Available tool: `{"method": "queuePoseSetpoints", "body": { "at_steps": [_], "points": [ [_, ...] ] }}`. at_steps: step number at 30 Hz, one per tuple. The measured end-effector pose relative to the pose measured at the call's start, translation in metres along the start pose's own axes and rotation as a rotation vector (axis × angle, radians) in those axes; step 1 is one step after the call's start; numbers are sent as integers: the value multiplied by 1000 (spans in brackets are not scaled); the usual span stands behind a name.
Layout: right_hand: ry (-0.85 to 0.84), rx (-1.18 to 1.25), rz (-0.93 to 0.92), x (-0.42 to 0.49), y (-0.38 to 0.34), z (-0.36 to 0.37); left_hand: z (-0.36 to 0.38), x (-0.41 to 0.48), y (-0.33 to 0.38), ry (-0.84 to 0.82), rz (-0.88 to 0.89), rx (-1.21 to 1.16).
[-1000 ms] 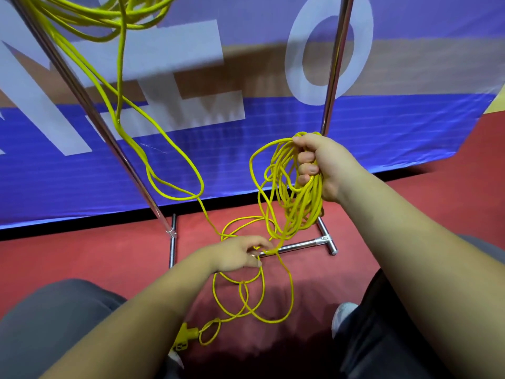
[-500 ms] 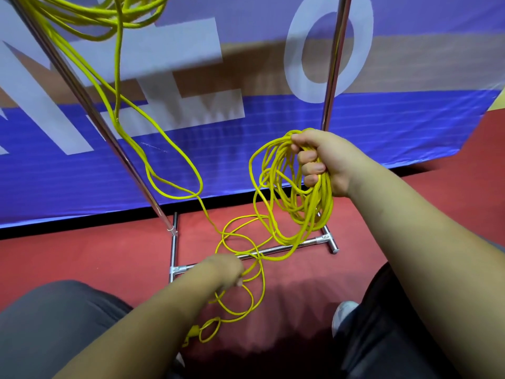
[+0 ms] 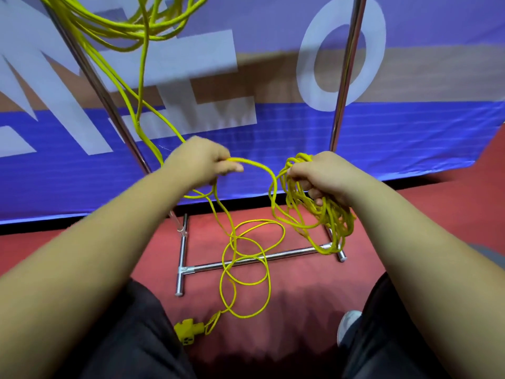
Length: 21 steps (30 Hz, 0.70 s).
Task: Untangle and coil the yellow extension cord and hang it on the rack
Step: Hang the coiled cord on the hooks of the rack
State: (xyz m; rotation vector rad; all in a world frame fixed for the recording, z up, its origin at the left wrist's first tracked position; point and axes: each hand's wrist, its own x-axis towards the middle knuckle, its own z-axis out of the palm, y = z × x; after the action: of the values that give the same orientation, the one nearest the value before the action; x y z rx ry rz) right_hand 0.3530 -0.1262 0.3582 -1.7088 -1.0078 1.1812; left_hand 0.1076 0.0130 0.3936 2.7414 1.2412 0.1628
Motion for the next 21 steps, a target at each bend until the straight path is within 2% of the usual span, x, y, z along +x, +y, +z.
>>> {"method": "queuePoseSetpoints", "body": {
  "at_steps": [2,4,5,7,9,11,12,14,15,17,18,21],
  "points": [
    [50,-26,4,3,3,1,-23,-7,7,-55,-12,-469],
    [104,-9,18,6,4,1,-35,-18,11,-255,-16,-935],
    [132,18,25,7,4,1,-35,-24,12,-395,-12,-1101],
    [190,78,45,9,3,-1,-22,-34,9,-644,9,-1180],
    [227,133,58,11,1,-1,0,-43,3,-793,112,-990],
    [231,194,56,11,0,0,26,-53,2,-925,265,-642],
    [218,227,55,11,-1,0,41,-57,2,-1002,292,-458],
    [156,305,67,12,-3,1,70,-64,4,-1109,199,-114],
    [114,344,79,14,-3,0,84,-66,5,-1085,145,74],
    [39,391,110,17,-4,-1,101,-69,11,-892,69,419],
    [6,395,123,18,-4,0,104,-69,14,-794,4,509],
    [-64,332,150,18,-5,5,106,-61,10,-662,-130,468]
  ]
}}
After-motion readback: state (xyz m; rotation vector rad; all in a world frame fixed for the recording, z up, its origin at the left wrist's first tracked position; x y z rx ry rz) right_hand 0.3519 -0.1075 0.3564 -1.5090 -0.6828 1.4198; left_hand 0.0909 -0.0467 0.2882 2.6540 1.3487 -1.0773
